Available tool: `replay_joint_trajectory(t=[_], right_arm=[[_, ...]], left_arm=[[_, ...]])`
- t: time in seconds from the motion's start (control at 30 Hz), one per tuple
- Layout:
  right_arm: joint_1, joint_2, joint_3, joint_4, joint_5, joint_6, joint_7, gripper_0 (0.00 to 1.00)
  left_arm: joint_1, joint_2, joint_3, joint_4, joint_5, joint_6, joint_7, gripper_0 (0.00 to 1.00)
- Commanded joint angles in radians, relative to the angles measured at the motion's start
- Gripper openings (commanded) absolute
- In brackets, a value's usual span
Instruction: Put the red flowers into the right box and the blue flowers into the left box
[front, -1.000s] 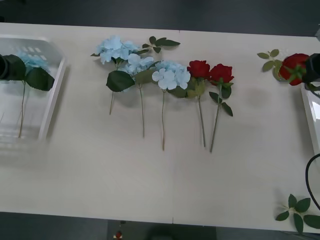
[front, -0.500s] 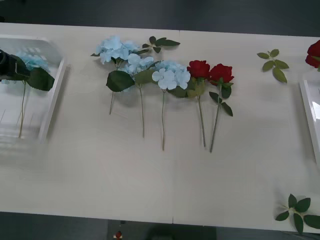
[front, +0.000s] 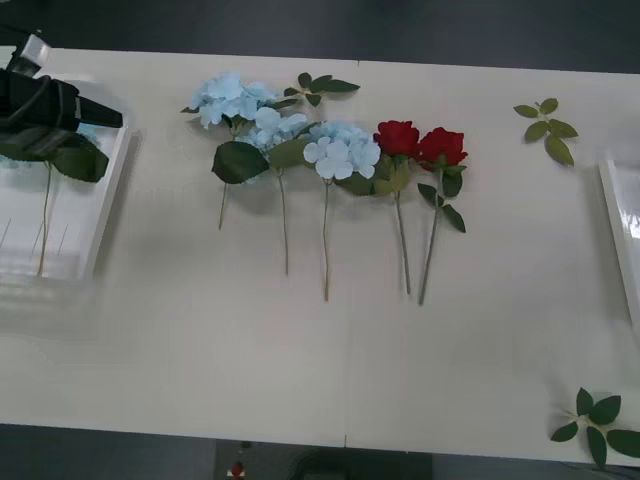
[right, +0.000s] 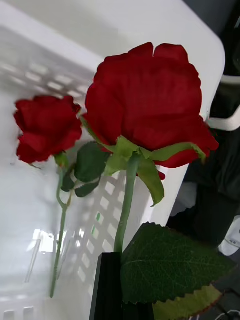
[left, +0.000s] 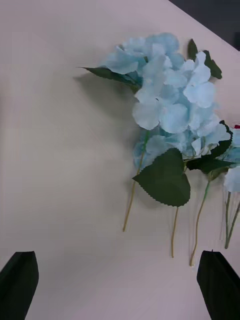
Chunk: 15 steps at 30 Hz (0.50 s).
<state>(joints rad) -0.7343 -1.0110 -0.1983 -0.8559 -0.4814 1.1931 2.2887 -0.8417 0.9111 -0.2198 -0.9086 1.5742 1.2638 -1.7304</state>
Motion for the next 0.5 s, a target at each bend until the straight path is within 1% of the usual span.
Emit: replay_joint_trajectory(t=[0.03,0.2,0.27,0.3,0.33,0.37,0.4,0.43,0.5], right_arm=[[-0.025,-0.032,-0.004,0.104,-0.002,-0.07,0.041,0.0],[-0.016,-0.023,0.002,0.124,-0.017,-0.081,0.034,0.0],[-0.013,-0.018,0.005,0.124,-0.019,-0.087,0.04,0.0],[-0.01,-0.018,0.007,0.124,-0.016,-0.089,0.046,0.18],[-0.008,-0.018,0.01,0.124,-0.017,-0.089,0.048,0.47],[-0.005,-0.017,0.014,0.124,-0.023,-0.095,0.051,0.81],[-0.002,-0.014,0.016,0.126,-0.029,-0.102,0.055,0.97],[0.001,-0.014,0.016,0.124,-0.031,-0.11,0.058,0.99],[0.007,-0.011,0.016,0.124,-0.034,-0.135,0.061,0.99]], left_arm=[[-0.033,0.015,-0.086,-0.081,0.084,-0.086,-0.048,0.93],[-0.033,-0.001,-0.165,-0.174,0.104,-0.169,-0.017,0.92],[-0.033,-0.014,-0.176,-0.188,0.102,-0.187,-0.012,0.93],[-0.033,-0.023,-0.179,-0.194,0.099,-0.195,-0.009,0.92],[-0.033,-0.026,-0.179,-0.196,0.093,-0.199,-0.009,0.92],[-0.033,-0.035,-0.179,-0.2,0.078,-0.208,-0.009,0.93],[-0.031,-0.041,-0.181,-0.208,0.056,-0.224,-0.009,0.92],[-0.031,-0.049,-0.184,-0.213,0.036,-0.241,-0.009,0.92],[-0.031,-0.058,-0.207,-0.222,-0.013,-0.291,-0.006,0.92]])
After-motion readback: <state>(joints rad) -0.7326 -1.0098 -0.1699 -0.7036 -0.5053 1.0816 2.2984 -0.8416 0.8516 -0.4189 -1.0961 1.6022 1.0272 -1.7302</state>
